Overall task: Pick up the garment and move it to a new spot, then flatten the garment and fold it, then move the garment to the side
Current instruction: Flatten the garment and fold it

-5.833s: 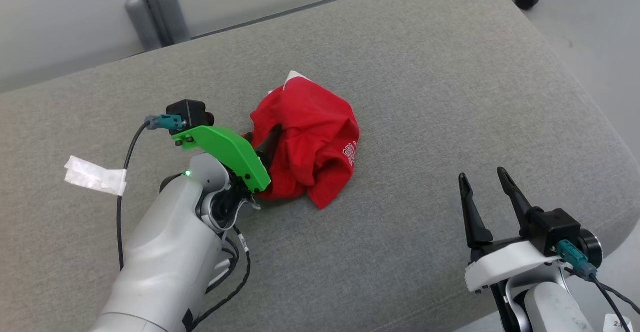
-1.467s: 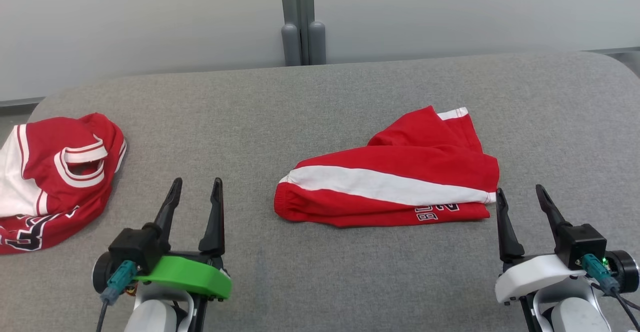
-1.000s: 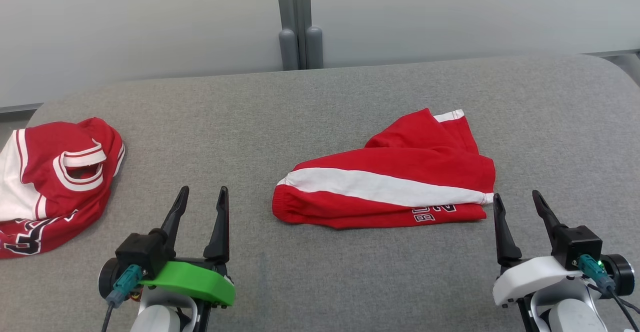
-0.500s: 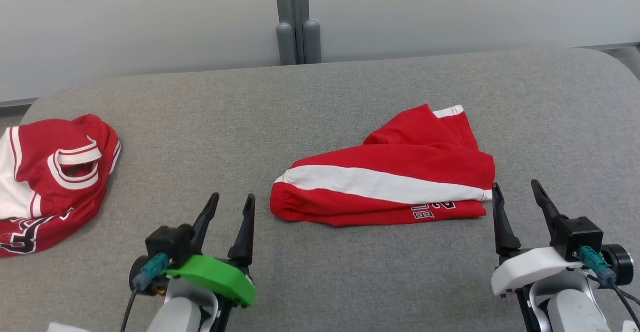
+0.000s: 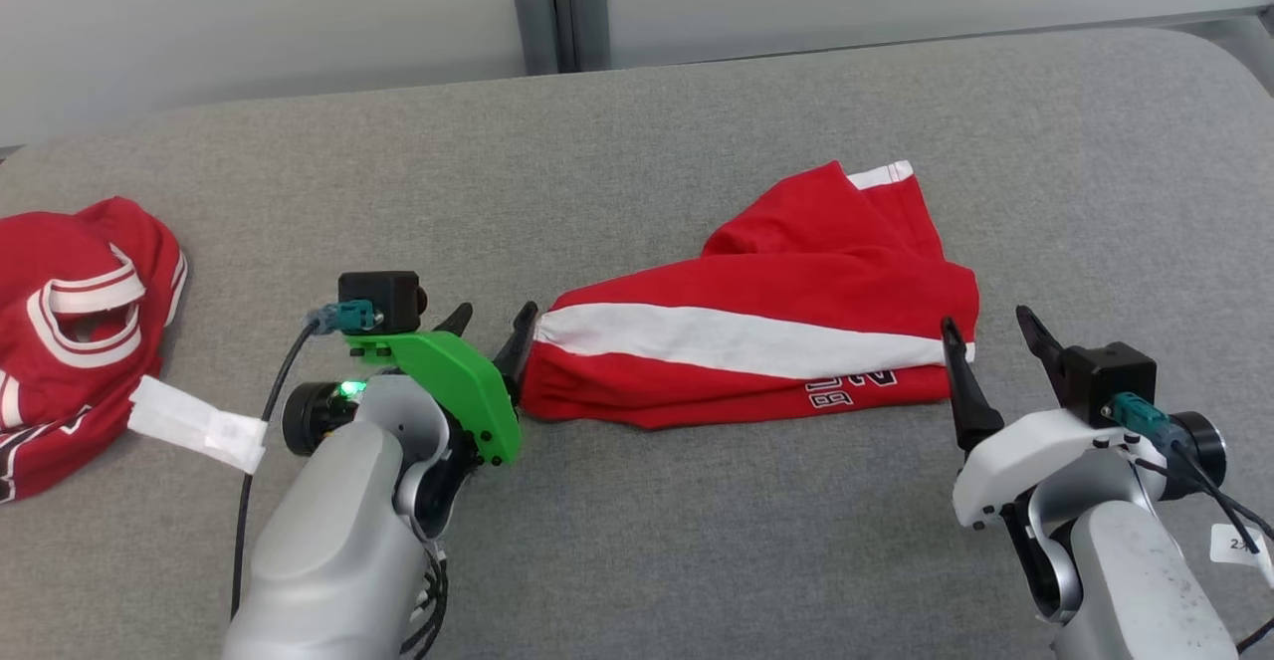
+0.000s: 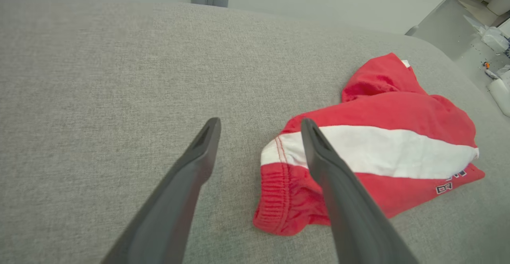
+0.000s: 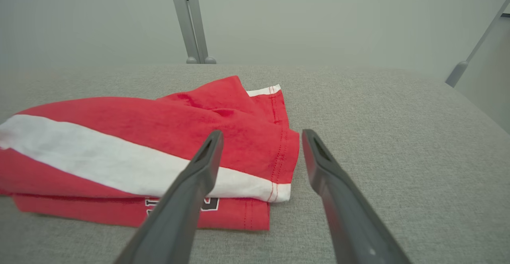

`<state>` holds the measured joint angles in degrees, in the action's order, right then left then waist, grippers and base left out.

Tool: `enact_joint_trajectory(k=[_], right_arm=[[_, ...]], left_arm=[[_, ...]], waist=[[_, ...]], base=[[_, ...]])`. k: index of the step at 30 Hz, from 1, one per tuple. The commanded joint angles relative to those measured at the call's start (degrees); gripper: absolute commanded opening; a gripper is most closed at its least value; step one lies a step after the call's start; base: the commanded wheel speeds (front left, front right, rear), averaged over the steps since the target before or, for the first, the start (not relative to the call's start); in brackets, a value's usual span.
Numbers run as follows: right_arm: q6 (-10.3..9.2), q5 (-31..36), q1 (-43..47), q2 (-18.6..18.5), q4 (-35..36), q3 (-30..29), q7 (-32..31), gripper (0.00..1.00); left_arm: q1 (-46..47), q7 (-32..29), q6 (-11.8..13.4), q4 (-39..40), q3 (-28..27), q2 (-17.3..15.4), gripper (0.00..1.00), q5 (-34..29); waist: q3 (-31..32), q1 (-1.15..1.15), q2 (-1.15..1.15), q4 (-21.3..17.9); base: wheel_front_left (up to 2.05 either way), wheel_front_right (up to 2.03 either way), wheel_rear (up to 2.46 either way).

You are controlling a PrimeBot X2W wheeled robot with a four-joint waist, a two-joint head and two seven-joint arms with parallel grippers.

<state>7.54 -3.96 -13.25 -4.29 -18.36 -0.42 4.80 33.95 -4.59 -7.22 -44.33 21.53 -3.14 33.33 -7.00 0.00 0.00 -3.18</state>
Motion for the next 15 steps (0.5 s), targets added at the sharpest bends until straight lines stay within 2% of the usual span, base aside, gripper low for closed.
enact_joint_trajectory(k=[1,4,10,15], right_arm=[[-0.1,-0.48,-0.45,-0.2,-0.33,0.28,-0.13,1.0],[-0.1,-0.77,-0.59,-0.38,-0.75,0.52,0.05,1.0],[-0.1,-1.07,-0.53,-0.56,-1.83,0.44,0.33,1.0],[-0.1,-1.27,-1.02,-0.54,-2.81,0.75,0.44,1.0]], left_arm=[[1.05,-1.88,0.1,-1.22,-0.02,0.01,1.0,1.96],[2.79,-5.07,0.18,-3.13,0.97,0.14,1.0,3.22],[4.64,-6.15,0.36,-5.06,3.19,0.18,1.0,4.66],[5.45,-7.32,1.78,-6.66,4.95,0.15,1.0,6.39]], waist=[[-1.37,0.0,0.0,-1.41],[-1.86,0.0,0.0,-1.93],[-2.34,0.0,0.0,-2.58],[-2.43,0.0,0.0,-2.97]], base=[[0.0,0.0,0.0],[0.0,0.0,0.0],[0.0,0.0,0.0],[0.0,0.0,0.0]])
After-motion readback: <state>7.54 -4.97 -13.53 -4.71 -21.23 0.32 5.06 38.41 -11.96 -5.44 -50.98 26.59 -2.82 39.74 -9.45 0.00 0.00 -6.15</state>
